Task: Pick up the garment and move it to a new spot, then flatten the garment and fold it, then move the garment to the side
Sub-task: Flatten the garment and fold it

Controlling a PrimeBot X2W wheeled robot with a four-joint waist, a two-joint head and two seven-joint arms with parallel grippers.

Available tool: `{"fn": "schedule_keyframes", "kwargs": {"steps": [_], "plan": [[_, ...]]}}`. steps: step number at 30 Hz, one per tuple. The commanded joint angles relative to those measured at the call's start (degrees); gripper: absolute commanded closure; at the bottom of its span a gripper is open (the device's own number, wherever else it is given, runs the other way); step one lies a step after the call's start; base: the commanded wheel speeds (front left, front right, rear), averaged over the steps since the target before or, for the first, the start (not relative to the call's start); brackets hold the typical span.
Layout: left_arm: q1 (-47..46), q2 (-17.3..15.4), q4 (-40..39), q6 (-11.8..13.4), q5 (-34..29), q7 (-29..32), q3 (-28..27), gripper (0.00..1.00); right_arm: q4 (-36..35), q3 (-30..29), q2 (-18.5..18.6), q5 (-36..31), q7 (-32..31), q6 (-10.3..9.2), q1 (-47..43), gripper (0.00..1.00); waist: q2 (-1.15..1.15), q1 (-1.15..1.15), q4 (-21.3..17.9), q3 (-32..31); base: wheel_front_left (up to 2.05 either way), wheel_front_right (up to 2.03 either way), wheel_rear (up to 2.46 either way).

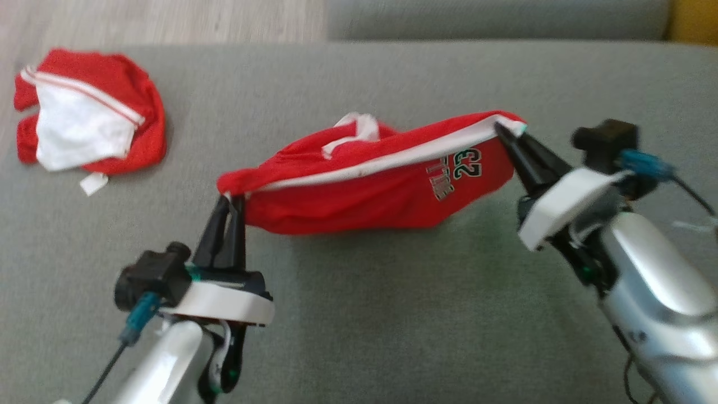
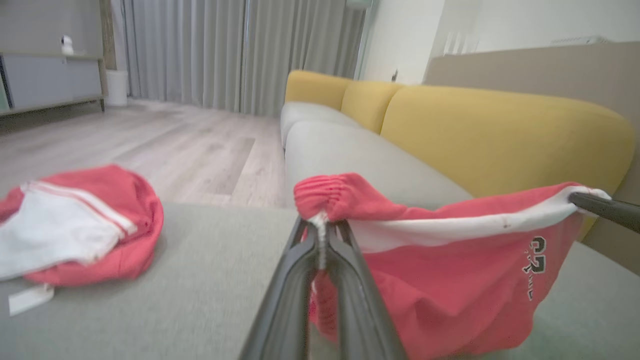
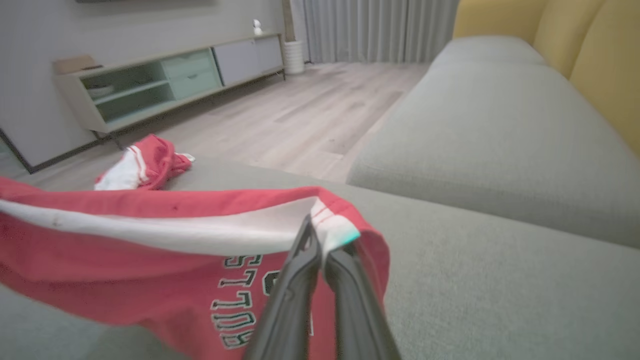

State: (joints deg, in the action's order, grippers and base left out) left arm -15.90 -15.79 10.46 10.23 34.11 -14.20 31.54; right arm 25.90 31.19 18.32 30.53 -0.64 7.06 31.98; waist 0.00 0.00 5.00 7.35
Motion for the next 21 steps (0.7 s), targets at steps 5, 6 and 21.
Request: {"fn": "schedule_keyframes", "kwargs": {"steps": [5, 6, 21], "plan": [[-0.81, -5.87, -13.00, 2.23, -2.04, 2.94, -3.36, 1.00, -18.91, -8.67, 2.97, -1.09, -5.75, 0.43, -8.62, 1.00, 0.00, 0.00, -3.69, -8.04, 0.00, 0.00, 0.00], [-1.03, -6.80, -15.34, 2.55, -2.37, 3.86, -3.59, 1.00, -22.49, -10.48, 2.99, -1.37, -7.18, 0.43, -10.38, 1.00, 0.00, 0.00, -4.07, -8.79, 0.00, 0.00, 0.00], [-14.25, -16.96, -28.64, 0.67, -2.27, 19.39, -7.53, 1.00, -53.58, -23.14, -0.62, -8.72, -26.90, 0.43, -18.31, 1.00, 0.00, 0.00, -8.56, -7.74, 0.00, 0.00, 0.00]]}}
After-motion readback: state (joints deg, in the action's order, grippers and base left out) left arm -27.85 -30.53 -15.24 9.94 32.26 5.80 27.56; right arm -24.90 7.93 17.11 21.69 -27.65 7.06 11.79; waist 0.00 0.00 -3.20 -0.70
